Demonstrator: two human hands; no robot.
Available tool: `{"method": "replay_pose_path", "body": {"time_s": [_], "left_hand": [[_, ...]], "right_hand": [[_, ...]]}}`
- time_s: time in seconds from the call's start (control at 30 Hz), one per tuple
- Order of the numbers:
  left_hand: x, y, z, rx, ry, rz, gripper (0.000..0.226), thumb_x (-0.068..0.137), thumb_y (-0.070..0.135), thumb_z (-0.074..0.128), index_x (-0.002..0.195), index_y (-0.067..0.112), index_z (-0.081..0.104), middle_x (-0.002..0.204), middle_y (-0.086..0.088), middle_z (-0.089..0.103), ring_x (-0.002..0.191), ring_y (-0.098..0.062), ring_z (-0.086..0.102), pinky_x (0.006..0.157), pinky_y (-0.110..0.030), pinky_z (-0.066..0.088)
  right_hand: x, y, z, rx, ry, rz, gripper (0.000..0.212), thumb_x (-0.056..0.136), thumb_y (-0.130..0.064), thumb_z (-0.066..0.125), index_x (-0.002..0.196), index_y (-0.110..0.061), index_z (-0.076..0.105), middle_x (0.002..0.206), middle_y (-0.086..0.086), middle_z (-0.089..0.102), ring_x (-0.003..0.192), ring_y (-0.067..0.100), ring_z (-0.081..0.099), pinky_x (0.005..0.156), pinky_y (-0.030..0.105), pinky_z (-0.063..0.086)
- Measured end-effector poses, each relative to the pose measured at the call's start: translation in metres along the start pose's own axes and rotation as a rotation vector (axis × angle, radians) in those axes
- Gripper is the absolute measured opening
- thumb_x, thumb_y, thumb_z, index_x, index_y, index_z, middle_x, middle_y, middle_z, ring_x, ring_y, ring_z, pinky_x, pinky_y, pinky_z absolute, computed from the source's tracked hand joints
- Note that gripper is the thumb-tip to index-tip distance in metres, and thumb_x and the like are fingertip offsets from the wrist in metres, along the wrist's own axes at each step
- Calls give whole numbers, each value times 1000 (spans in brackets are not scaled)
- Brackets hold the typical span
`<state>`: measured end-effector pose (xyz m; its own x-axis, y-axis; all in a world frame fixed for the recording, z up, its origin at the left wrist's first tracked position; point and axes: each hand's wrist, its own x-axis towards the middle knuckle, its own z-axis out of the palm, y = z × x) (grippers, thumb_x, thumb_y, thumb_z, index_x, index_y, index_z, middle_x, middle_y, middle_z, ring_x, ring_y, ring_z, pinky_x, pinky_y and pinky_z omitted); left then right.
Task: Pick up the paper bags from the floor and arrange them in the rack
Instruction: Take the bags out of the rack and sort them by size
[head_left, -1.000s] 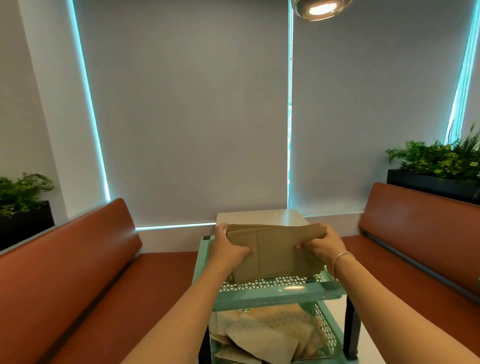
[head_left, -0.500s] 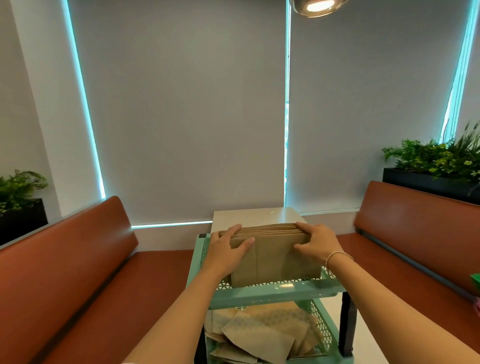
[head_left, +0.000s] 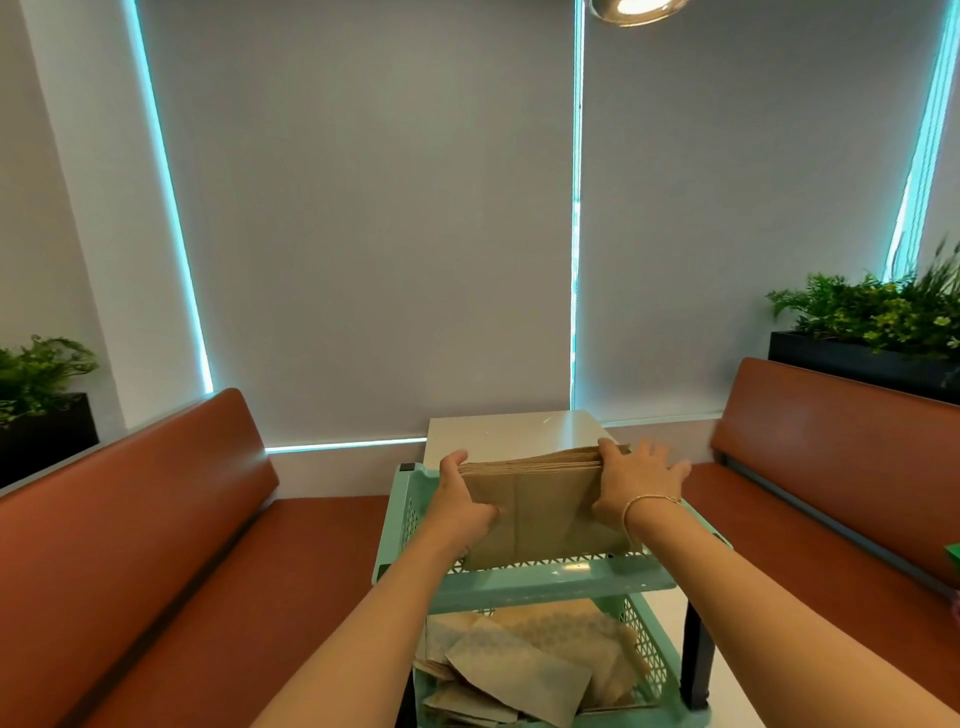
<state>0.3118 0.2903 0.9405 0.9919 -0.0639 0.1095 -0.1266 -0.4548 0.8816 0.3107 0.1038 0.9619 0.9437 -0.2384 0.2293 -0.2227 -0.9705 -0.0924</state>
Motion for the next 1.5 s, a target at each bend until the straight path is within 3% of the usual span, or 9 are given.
{"method": "replay_pose_path", "body": {"time_s": [0.13,0.27,0.47,0.53,0.63,0.83,0.97,1.17,1.5], "left_hand": [[2,-3,5,-71,4,-27,74,87,7,65,141,24,17,133,-7,46,101,-14,48,69,-17,46],[3,-5,8,-69,5,-37,63,87,7,63,135,21,23,127,-8,47,109,-18,48,91,-29,49],[6,-5,-5,-44,20,-79,60,87,7,64,133,15,28,126,-8,51,113,-20,48,93,-28,43],[8,-5,-8,-54,24,-109,62,86,6,65,134,14,28,126,-9,50,117,-23,48,99,-33,44],[9,-5,-8,-83,39,-144,61,86,5,65,134,13,29,127,-10,50,119,-25,48,101,-36,44],[13,-6,-5,-170,77,-223,62,87,1,62,137,15,29,128,-10,51,117,-25,49,100,-38,45],[12,-4,1,-143,12,-303,65,94,5,52,147,13,14,143,-13,38,131,-30,38,106,-36,36],[19,-2,-1,-72,4,-253,62,90,6,60,142,14,26,138,-10,45,128,-28,42,108,-44,37],[15,-16,2,5,-130,-363,60,86,2,62,139,9,36,135,-8,50,125,-28,45,107,-39,37]], "right_hand": [[0,-20,0,-161,74,-211,60,84,-28,60,137,-19,33,154,17,11,143,39,0,113,58,0],[-5,-38,2,-63,41,-379,43,86,-19,56,125,-18,40,123,5,52,126,27,40,113,61,0],[10,-3,-8,-96,-23,-229,29,90,-7,47,115,-19,54,112,4,62,110,25,55,110,55,26],[16,12,-8,54,-61,-185,25,87,-7,52,108,-16,60,108,5,63,101,24,57,98,38,44],[19,22,-6,364,-69,-74,25,79,-1,60,101,-12,65,100,7,62,89,20,52,82,26,46],[12,15,17,1008,-120,222,45,84,3,54,127,-9,44,118,14,54,109,30,52,101,44,44],[7,5,26,945,-191,268,33,92,-3,47,125,-6,43,105,11,51,97,25,49,96,40,43],[18,6,19,832,-69,254,33,91,-2,45,125,0,46,119,20,55,107,33,52,91,37,42],[18,11,27,662,-278,277,20,93,-7,49,113,-5,53,98,10,48,89,19,45,83,27,41]]}}
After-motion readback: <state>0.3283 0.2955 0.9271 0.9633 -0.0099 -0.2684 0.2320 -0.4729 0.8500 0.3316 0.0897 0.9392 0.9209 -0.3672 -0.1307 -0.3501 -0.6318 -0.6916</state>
